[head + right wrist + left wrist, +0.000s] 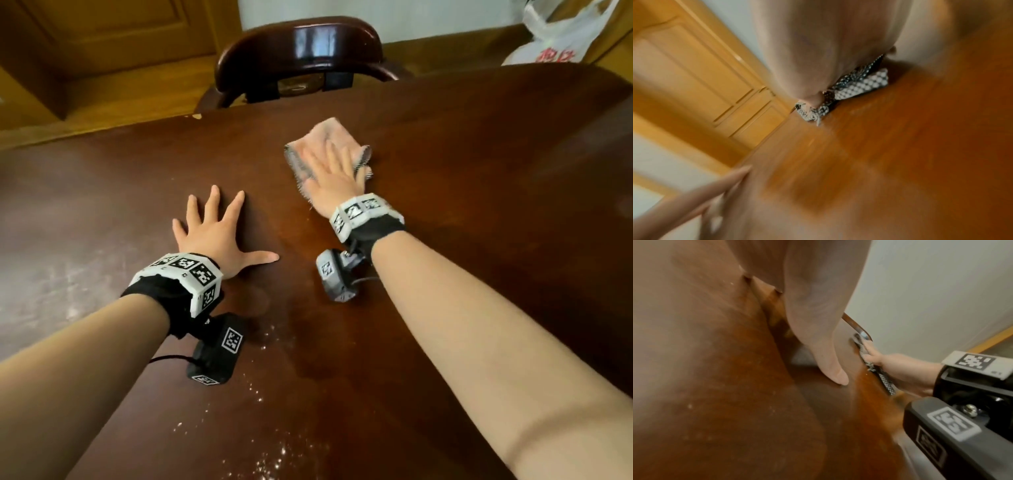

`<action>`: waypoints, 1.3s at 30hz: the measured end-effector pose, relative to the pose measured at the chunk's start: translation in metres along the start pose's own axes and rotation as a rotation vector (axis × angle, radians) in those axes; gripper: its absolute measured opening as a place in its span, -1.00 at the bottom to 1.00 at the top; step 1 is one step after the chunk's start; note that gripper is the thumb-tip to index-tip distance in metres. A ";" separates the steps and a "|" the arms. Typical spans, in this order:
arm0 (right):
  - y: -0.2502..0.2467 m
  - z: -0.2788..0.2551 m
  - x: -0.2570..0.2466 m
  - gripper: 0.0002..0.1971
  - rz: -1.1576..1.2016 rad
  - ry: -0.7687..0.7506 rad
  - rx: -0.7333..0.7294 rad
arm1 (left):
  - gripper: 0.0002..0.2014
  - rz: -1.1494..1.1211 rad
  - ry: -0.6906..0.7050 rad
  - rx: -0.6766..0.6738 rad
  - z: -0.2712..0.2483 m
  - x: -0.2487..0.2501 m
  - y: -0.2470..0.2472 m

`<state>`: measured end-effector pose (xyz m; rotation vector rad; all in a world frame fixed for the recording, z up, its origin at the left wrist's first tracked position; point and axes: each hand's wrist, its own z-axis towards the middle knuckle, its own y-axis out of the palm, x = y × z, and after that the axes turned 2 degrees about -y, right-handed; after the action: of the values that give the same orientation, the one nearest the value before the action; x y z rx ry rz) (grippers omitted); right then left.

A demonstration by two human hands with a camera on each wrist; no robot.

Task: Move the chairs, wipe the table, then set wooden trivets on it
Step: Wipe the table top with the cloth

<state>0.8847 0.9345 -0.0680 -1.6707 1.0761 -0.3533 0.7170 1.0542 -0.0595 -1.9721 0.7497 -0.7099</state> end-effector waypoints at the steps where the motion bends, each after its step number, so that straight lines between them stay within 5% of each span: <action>1: 0.008 -0.008 -0.012 -0.42 -0.017 -0.077 -0.018 | 0.17 0.012 0.001 0.027 0.000 0.000 0.000; 6: 0.017 -0.039 0.012 -0.36 -0.070 -0.178 -0.036 | 0.19 0.004 -0.062 0.048 0.021 -0.002 -0.014; 12: -0.032 0.014 0.087 -0.40 0.032 0.218 0.067 | 0.15 -0.061 -0.079 0.003 0.043 -0.008 -0.025; 17: -0.057 0.080 0.064 -0.41 0.010 0.312 0.056 | 0.14 -0.058 -0.073 0.023 0.044 -0.011 -0.021; 26: -0.011 0.066 -0.077 -0.42 -0.011 -0.129 -0.047 | 0.17 -0.102 -0.052 0.017 0.039 -0.013 -0.022; 30: 0.008 0.013 -0.048 -0.41 -0.078 -0.267 -0.100 | 0.15 -0.103 -0.080 -0.010 0.013 -0.043 -0.017; 35: -0.018 0.011 0.012 -0.35 -0.008 0.073 -0.004 | 0.13 -0.136 -0.259 -0.005 -0.022 -0.110 -0.018; 39: -0.019 0.047 -0.031 -0.41 -0.032 0.221 -0.011 | 0.09 -0.150 -0.253 0.041 -0.035 -0.122 -0.008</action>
<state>0.9092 0.9888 -0.0609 -1.6890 1.2153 -0.5642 0.6144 1.1284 -0.0599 -2.0477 0.4363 -0.5443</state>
